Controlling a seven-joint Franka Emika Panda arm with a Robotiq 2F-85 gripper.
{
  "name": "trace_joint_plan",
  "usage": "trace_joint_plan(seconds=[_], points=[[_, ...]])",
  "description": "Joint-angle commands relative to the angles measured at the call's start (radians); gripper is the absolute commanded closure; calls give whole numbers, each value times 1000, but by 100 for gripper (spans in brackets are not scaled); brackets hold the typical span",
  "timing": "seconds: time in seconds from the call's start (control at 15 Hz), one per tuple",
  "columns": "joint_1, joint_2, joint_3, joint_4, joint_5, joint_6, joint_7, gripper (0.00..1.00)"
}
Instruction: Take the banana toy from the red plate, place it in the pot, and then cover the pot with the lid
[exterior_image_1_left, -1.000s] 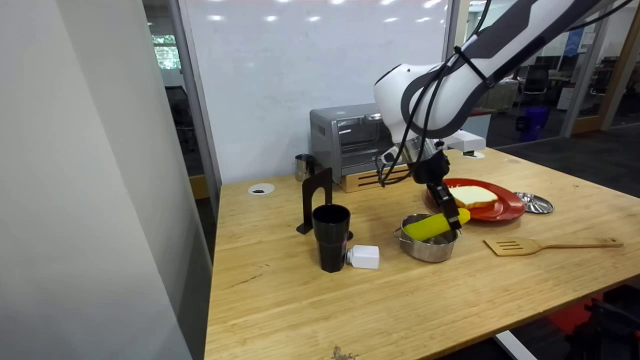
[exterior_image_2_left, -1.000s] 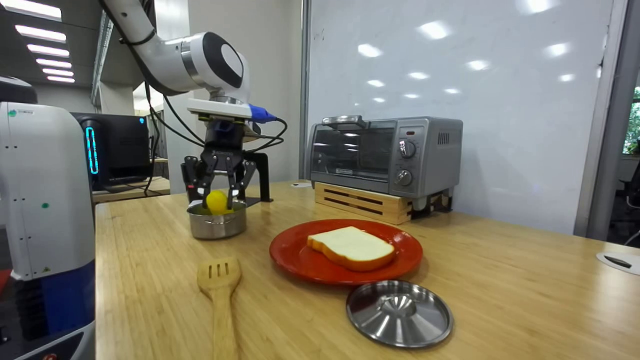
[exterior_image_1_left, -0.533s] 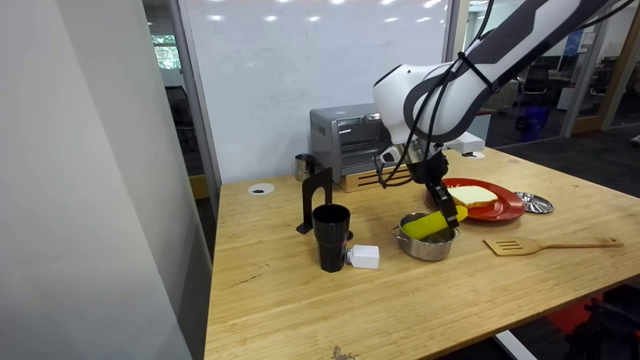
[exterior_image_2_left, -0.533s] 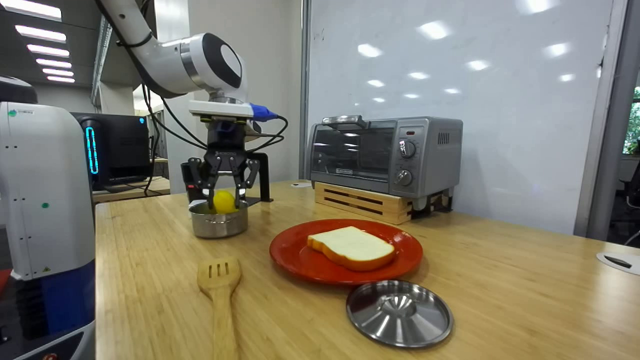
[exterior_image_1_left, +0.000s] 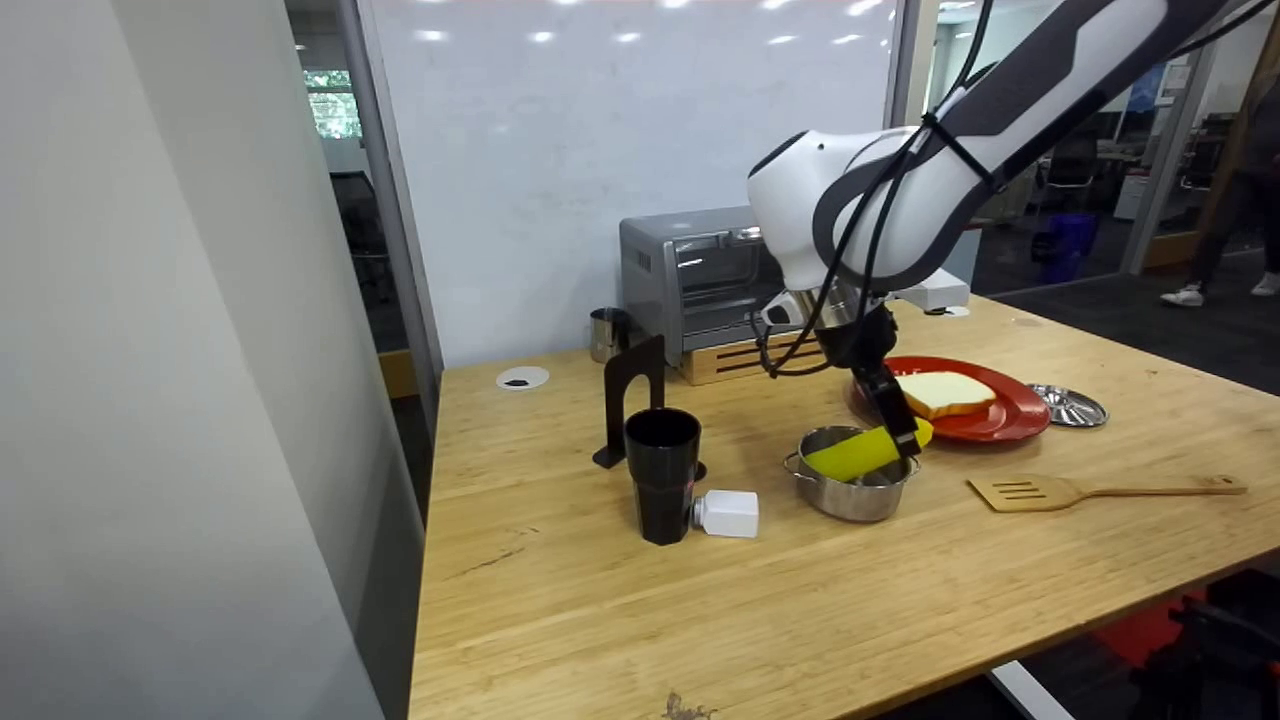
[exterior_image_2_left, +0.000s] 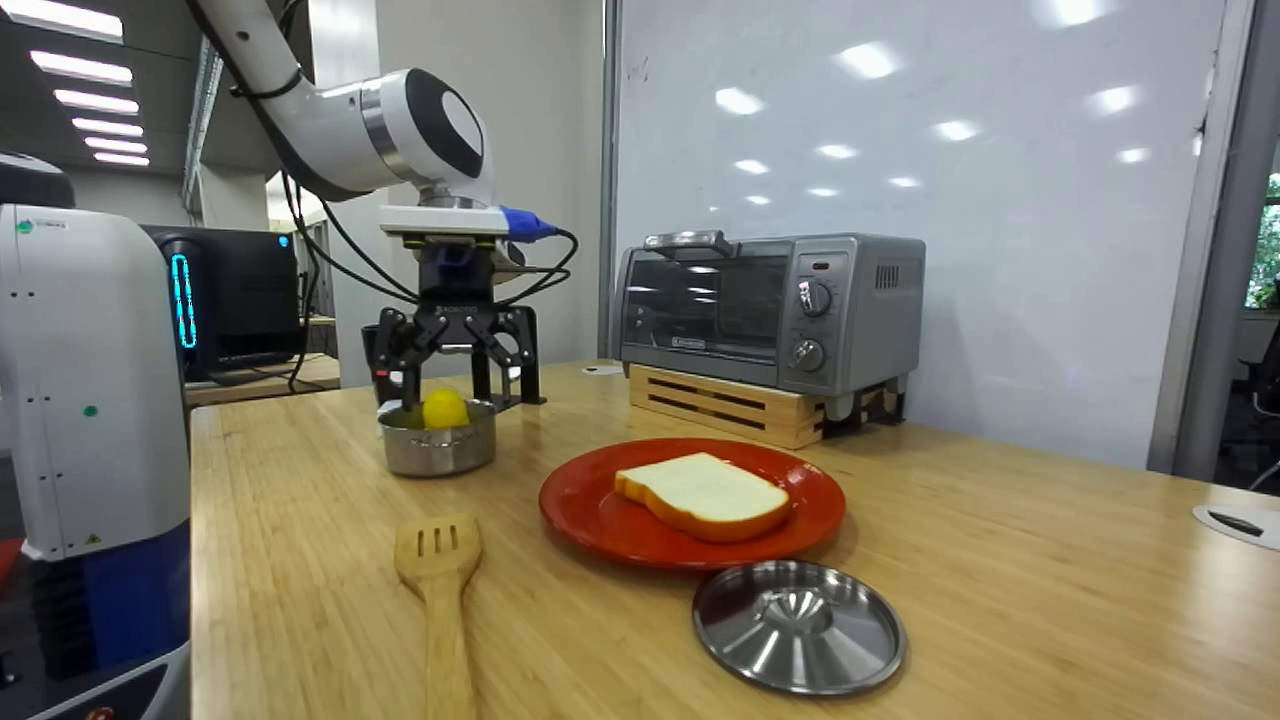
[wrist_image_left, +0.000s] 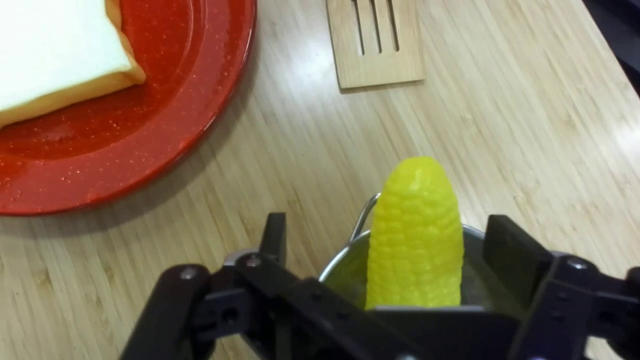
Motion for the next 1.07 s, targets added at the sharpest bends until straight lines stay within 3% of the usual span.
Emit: trace_joint_plan(seconds=[0.0,0.6,1.0], points=[[-6,-39,-1,-30,-17,5,32,0],[-41,-326,-28,-186,16,14,-46,0],[-99,-520,-160,-314,27,93,-266,0]])
